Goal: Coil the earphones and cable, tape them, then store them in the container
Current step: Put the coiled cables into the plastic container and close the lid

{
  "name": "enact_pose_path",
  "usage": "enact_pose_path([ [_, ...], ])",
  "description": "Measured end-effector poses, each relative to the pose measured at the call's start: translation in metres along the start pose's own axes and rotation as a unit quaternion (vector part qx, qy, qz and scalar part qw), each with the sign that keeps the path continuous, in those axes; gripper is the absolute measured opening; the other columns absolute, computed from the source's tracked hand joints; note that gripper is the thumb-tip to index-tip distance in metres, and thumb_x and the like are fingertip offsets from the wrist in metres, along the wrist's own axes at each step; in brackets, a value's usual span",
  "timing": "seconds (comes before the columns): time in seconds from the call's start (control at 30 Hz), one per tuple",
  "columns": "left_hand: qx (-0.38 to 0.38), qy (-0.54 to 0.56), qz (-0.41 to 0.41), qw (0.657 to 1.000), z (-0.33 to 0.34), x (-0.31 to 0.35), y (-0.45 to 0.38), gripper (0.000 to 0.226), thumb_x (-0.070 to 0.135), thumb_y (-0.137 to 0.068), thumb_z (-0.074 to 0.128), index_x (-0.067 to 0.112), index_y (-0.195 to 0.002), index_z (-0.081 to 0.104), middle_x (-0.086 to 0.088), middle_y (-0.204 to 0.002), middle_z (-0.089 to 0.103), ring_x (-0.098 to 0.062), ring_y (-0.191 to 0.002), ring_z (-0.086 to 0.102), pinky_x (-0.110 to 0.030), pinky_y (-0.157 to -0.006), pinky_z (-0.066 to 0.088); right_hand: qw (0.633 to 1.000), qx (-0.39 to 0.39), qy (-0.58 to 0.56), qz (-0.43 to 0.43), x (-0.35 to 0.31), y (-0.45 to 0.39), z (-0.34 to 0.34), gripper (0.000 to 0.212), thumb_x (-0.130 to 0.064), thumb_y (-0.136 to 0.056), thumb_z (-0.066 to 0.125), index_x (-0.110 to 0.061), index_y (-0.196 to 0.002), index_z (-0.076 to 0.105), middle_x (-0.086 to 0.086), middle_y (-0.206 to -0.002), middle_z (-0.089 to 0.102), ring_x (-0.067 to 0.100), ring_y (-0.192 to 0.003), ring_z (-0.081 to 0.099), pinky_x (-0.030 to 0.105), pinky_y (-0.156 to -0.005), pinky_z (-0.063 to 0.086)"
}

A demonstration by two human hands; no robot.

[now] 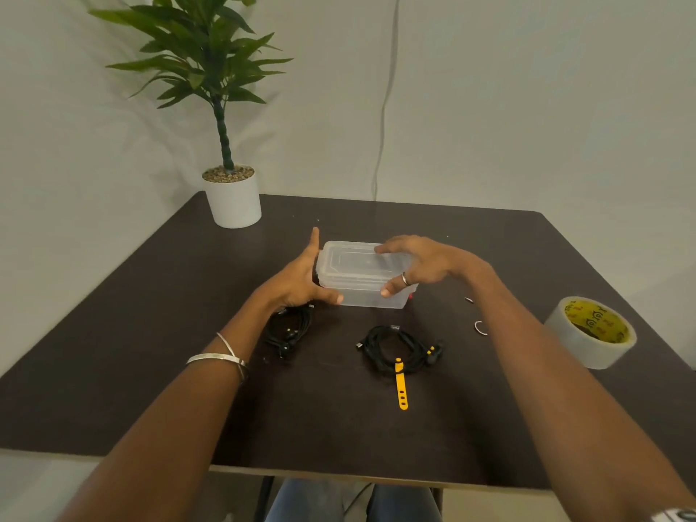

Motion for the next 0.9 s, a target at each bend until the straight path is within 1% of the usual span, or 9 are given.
enact_pose_path([
  [0.1,0.019,0.01,0.002,1.0,-0.001,-0.003,-0.002,0.135,0.016,-0.07,0.084,0.023,-0.146,-0.027,-0.001,-0.155,0.027,-0.021,-0.141,0.027,-0.038,-0.115,0.023,0.989,0.042,-0.141,-0.013,0.004,0.007,-0.013,0.064,-0.038,-0.073,0.08,-0.023,-0.131,0.057,-0.006,-0.136,0.054,0.013,-0.126,0.048,0.027,-0.101,0.037],
  [0.17,0.024,0.003,0.002,1.0,-0.003,-0.005,-0.003,0.138,0.02,-0.068,0.085,0.024,-0.145,-0.03,-0.001,-0.154,0.03,-0.022,-0.141,0.03,-0.041,-0.116,0.024,0.949,0.092,-0.3,-0.03,0.009,0.013,-0.025,0.043,-0.036,-0.075,0.078,-0.021,-0.113,0.069,-0.007,-0.11,0.067,0.012,-0.103,0.061,0.025,-0.087,0.044],
  [0.23,0.022,0.002,-0.004,1.0,-0.003,-0.007,-0.004,0.138,0.021,-0.068,0.085,0.025,-0.145,-0.029,0.0,-0.153,0.032,-0.021,-0.14,0.031,-0.04,-0.115,0.026,0.862,0.161,-0.48,-0.001,0.03,0.022,-0.034,0.041,-0.045,-0.071,0.074,-0.018,-0.101,0.072,-0.001,-0.097,0.065,0.018,-0.09,0.058,0.031,-0.081,0.044],
  [0.33,0.019,0.014,-0.01,1.0,-0.002,-0.009,-0.005,0.133,0.017,-0.069,0.084,0.023,-0.149,-0.022,0.0,-0.153,0.031,-0.021,-0.14,0.031,-0.037,-0.113,0.027,0.711,0.205,-0.669,0.066,0.07,0.033,-0.025,0.06,-0.058,-0.077,0.059,-0.015,-0.119,0.064,0.011,-0.11,0.067,0.033,-0.102,0.062,0.049,-0.088,0.05],
  [0.47,0.018,0.027,-0.01,0.999,-0.001,-0.01,-0.007,0.126,0.013,-0.07,0.083,0.025,-0.152,-0.013,0.0,-0.155,0.028,-0.022,-0.141,0.029,-0.037,-0.112,0.028,0.597,0.256,-0.742,0.167,0.104,0.052,0.003,0.044,-0.032,-0.091,0.043,-0.004,-0.125,0.05,0.025,-0.112,0.064,0.043,-0.095,0.066,0.049,-0.072,0.057],
  [0.53,0.016,0.041,-0.01,0.999,0.0,-0.012,-0.007,0.125,0.011,-0.069,0.083,0.026,-0.152,-0.01,-0.001,-0.155,0.028,-0.023,-0.141,0.029,-0.038,-0.111,0.031,0.611,0.296,-0.701,0.218,0.115,0.062,0.007,0.03,-0.016,-0.092,0.039,-0.003,-0.117,0.049,0.026,-0.104,0.064,0.041,-0.084,0.068,0.041,-0.06,0.057],
  [0.7,0.01,0.064,-0.011,0.998,0.0,-0.015,-0.006,0.125,0.007,-0.067,0.084,0.027,-0.153,-0.006,0.001,-0.153,0.031,-0.022,-0.138,0.033,-0.028,-0.098,0.04,0.744,0.293,-0.517,0.305,0.126,0.074,-0.004,0.03,-0.001,-0.082,0.034,-0.008,-0.103,0.054,0.015,-0.076,0.063,0.022,-0.043,0.054,0.017,-0.036,0.035],
  [0.8,0.008,0.065,-0.015,0.998,0.0,-0.015,-0.006,0.124,0.006,-0.067,0.084,0.027,-0.153,-0.004,0.001,-0.154,0.03,-0.022,-0.138,0.032,-0.028,-0.098,0.041,0.822,0.243,-0.393,0.333,0.134,0.072,-0.009,0.023,0.002,-0.082,0.036,-0.004,-0.098,0.052,0.012,-0.064,0.05,0.017,-0.044,0.039,0.015,-0.036,0.023],
  [0.9,0.004,0.063,-0.018,0.998,0.0,-0.015,-0.006,0.125,0.008,-0.066,0.084,0.027,-0.153,-0.003,0.0,-0.155,0.028,-0.022,-0.14,0.031,-0.038,-0.11,0.034,0.882,0.236,-0.221,0.344,0.14,0.07,-0.02,0.013,-0.003,-0.086,0.047,0.002,-0.095,0.055,0.015,-0.068,0.052,0.019,-0.043,0.042,0.016,-0.032,0.028],
])
Point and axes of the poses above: each hand's wrist, its own y-axis away from the middle knuckle, its own z-axis out of the palm, x = y × z, the point moved 9 cm from there along -y, towards the middle knuckle
